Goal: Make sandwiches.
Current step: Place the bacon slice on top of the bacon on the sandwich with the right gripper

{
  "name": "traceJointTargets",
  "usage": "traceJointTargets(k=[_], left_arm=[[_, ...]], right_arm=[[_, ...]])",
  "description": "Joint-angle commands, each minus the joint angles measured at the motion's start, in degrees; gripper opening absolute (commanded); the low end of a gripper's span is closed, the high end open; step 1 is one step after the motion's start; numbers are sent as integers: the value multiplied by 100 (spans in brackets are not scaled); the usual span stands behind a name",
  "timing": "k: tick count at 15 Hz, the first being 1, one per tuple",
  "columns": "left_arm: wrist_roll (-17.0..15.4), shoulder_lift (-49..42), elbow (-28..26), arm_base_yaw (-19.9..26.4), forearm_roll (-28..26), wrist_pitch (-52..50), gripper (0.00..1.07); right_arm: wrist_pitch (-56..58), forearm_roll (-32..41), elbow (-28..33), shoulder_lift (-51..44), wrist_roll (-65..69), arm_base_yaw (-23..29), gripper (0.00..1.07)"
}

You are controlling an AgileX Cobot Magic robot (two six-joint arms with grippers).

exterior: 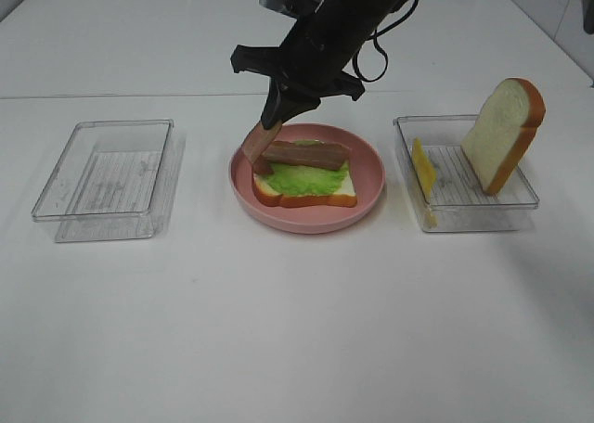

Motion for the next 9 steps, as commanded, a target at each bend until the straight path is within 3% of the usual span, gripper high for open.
traceJointTargets(k=[1,2,3,9], left_arm=[[-23,-126,11,17,-46,-57,100],[-23,-126,11,17,-46,-57,100],[-23,-126,11,17,-46,-57,100],[-23,-126,11,17,-46,-57,100]], right_arm=[[17,-516,-17,11,11,-11,0],[17,-693,-17,11,57,-11,0],[34,-1398,-17,17,464,-11,0],[74,-2068,-17,29,791,-11,0]])
